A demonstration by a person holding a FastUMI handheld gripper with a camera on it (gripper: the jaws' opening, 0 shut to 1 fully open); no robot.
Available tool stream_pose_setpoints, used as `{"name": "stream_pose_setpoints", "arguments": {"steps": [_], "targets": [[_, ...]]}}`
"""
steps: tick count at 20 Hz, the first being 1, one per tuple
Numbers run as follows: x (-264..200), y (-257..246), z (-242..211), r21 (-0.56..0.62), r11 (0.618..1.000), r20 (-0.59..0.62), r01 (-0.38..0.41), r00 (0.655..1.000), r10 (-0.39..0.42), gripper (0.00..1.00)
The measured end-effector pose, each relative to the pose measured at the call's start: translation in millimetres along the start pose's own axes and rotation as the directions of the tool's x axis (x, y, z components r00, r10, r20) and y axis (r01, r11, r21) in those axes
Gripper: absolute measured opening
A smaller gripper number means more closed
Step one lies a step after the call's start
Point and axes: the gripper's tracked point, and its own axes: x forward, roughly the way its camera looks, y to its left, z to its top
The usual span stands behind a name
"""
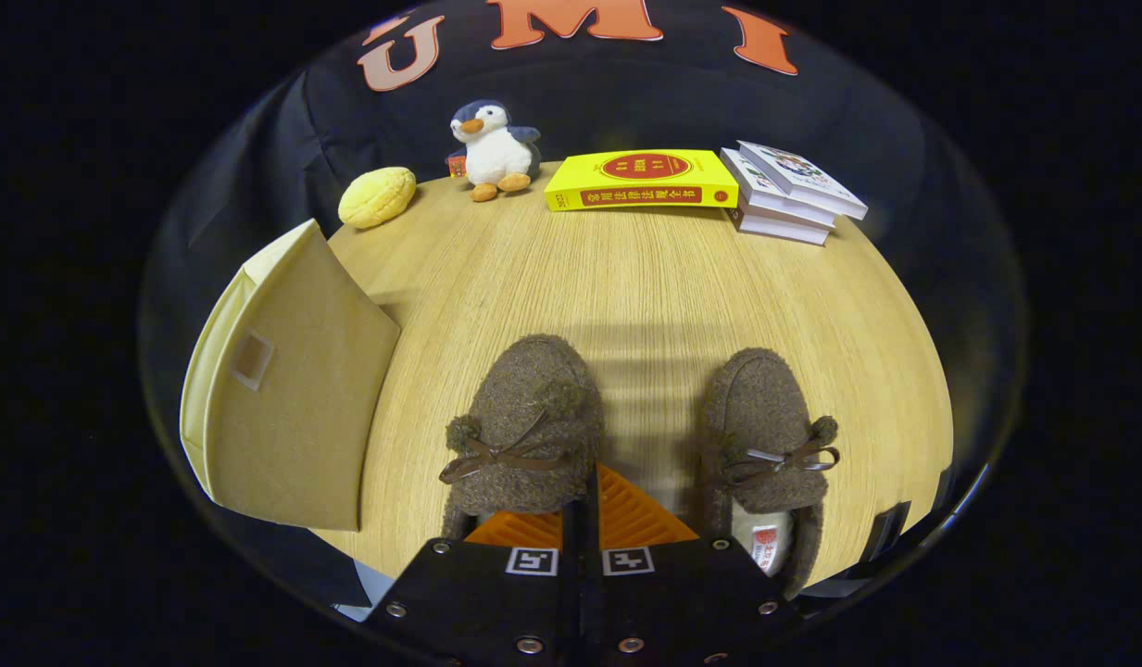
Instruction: Open the storage box then place both shoes into the box .Put the left shoe in first, then the right shoe, with the right side of both shoes facing outward in a uniform manner.
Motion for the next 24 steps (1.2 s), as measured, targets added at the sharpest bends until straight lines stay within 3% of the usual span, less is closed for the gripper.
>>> {"name": "stream_pose_setpoints", "arguments": {"steps": [7,15,20,24], "targets": [[-78.3,39.8,59.5,-0.001,0.999,0.072,-0.049,0.996,0.049,0.03],[-132.4,142.1,125.2,-0.089,0.984,0.145,-0.152,0.976,0.164,0.03],[-123.8,215.3,123.2,-0.132,0.968,0.079,-0.214,0.971,0.225,0.03],[-101.2,254.4,114.4,-0.155,0.967,0.036,-0.203,0.977,0.210,0.03]]}}
